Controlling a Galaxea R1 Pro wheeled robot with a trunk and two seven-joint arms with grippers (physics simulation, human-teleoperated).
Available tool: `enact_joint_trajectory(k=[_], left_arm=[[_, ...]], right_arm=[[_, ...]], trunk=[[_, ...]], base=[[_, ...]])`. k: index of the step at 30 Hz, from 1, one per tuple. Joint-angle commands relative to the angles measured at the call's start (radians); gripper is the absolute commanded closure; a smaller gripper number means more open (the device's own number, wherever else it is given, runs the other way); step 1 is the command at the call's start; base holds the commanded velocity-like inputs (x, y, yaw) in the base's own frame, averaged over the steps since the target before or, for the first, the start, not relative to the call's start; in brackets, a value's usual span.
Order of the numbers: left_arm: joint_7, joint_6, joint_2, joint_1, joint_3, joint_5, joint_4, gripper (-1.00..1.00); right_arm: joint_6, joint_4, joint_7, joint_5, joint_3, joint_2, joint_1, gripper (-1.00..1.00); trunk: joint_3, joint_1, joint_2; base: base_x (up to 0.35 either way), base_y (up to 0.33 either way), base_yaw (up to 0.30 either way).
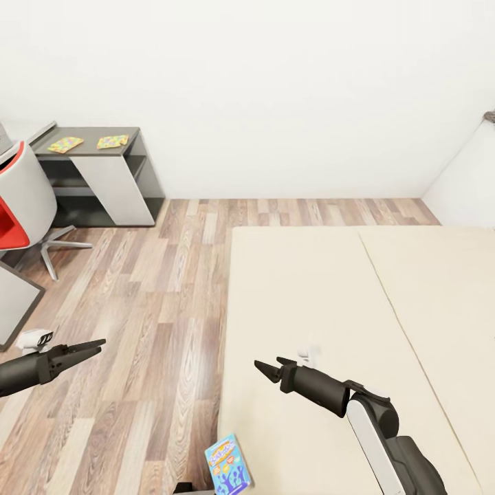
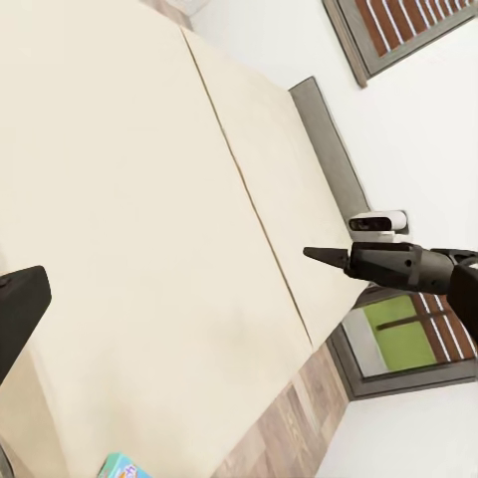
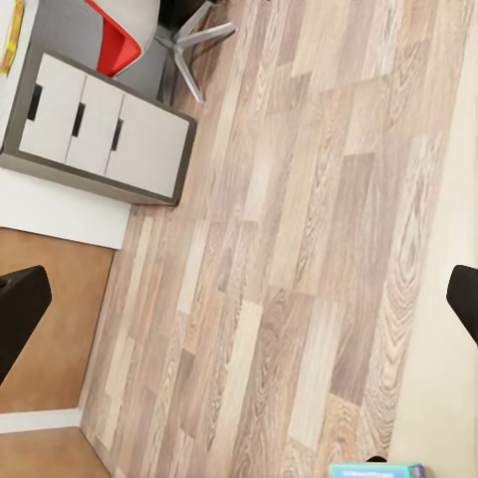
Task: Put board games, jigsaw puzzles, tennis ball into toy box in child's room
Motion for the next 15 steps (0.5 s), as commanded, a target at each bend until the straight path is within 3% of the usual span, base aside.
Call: enact_joint_trajectory(k=[1, 15], left_arm=[[-0.004, 0.011, 0.0, 0.0, 0.0, -0.001, 0.0, -1.0], [-0.004, 0.011, 0.0, 0.0, 0.0, -0.001, 0.0, -1.0]], right_arm=[[0.005, -0.001, -0.001, -0.004, 0.0, -0.001, -0.001, -1.0], [0.004, -0.001, -0.001, -0.001, 0.002, 0.001, -0.002, -1.0]], trunk=[[0.0, 0.001, -0.002], [0.023, 0.001, -0.002]], base=[[0.0, 0.0, -0.027], [0.0, 0.0, -0.005]])
